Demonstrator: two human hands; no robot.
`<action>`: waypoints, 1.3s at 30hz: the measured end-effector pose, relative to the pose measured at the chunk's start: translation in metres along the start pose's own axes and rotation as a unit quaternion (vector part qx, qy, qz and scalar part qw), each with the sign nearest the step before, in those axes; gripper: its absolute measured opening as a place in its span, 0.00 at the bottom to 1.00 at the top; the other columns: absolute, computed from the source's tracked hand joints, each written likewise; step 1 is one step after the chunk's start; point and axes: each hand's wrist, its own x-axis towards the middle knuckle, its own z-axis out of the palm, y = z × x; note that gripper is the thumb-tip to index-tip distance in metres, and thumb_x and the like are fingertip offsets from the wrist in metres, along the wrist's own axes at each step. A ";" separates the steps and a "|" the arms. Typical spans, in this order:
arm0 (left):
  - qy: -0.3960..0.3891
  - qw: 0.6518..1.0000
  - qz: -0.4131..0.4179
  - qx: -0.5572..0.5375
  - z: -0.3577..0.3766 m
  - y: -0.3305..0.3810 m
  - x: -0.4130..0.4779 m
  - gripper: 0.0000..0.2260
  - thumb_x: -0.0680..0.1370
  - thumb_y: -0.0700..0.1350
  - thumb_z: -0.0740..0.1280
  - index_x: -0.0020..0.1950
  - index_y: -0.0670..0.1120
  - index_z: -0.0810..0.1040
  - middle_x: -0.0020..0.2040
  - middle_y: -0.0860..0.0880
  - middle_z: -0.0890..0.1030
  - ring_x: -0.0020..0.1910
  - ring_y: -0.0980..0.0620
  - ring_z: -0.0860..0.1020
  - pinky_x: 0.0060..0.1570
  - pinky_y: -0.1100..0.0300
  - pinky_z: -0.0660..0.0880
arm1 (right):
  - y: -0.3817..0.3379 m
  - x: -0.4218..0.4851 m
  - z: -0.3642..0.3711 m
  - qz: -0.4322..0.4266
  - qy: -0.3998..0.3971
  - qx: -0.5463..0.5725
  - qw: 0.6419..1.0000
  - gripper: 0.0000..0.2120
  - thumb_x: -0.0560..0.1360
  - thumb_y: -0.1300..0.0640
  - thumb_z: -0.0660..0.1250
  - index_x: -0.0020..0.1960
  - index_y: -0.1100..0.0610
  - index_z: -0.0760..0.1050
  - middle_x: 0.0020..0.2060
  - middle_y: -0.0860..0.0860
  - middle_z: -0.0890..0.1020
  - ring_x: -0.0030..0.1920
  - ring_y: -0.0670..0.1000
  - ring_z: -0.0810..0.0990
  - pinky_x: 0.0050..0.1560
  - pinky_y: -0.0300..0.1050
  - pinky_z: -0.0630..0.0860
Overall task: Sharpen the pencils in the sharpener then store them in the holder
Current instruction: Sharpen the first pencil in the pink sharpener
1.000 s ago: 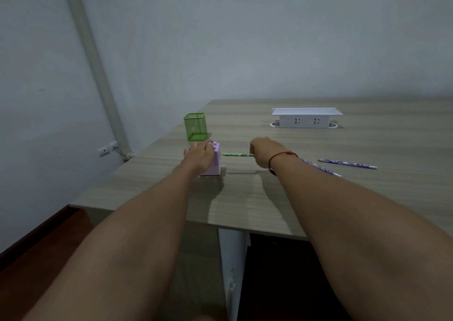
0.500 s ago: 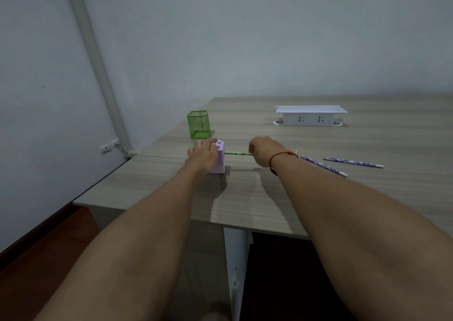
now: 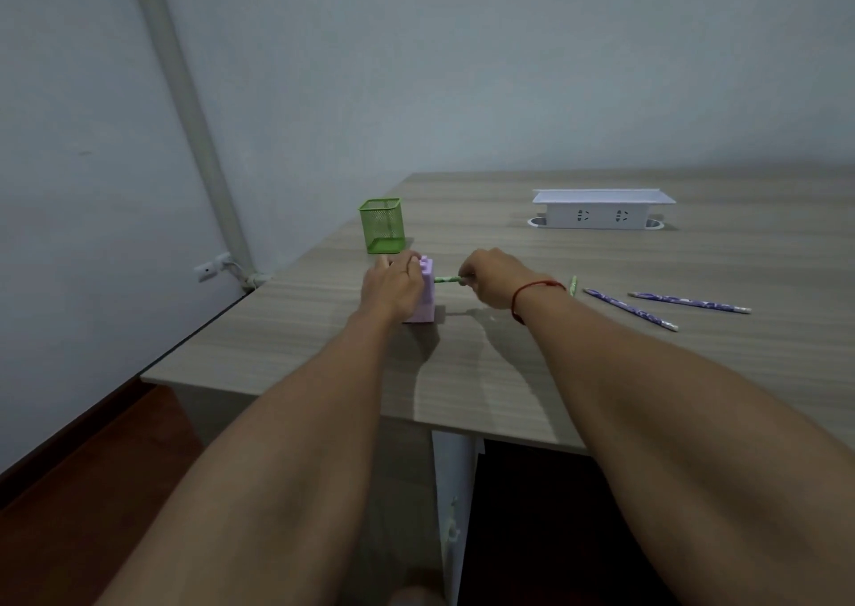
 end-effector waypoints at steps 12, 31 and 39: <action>-0.042 0.999 0.031 -0.010 -0.005 0.011 -0.004 0.16 0.82 0.44 0.51 0.64 0.45 0.73 0.64 0.39 0.74 0.65 0.42 0.69 0.64 0.52 0.65 | 0.000 -0.012 -0.002 -0.005 0.004 -0.036 0.999 0.13 0.79 0.63 0.60 0.59 0.56 0.79 0.56 0.58 0.81 0.56 0.60 0.79 0.53 0.48 0.74; -0.072 0.989 0.027 0.128 -0.014 -0.032 -0.047 0.11 0.79 0.45 0.61 0.51 0.41 0.80 0.53 0.39 0.81 0.52 0.40 0.78 0.50 0.52 0.74 | -0.056 -0.019 0.012 -0.069 -0.032 -0.013 0.997 0.25 0.75 0.52 0.64 0.70 0.56 0.63 0.67 0.59 0.68 0.65 0.64 0.72 0.63 0.58 0.72; -0.050 0.971 0.099 0.214 -0.011 -0.043 -0.036 0.13 0.80 0.46 0.58 0.54 0.43 0.80 0.52 0.40 0.81 0.51 0.40 0.78 0.47 0.52 0.72 | -0.051 -0.004 0.019 -0.042 -0.030 -0.035 0.998 0.24 0.79 0.43 0.57 0.71 0.53 0.64 0.69 0.57 0.62 0.63 0.65 0.72 0.64 0.60 0.70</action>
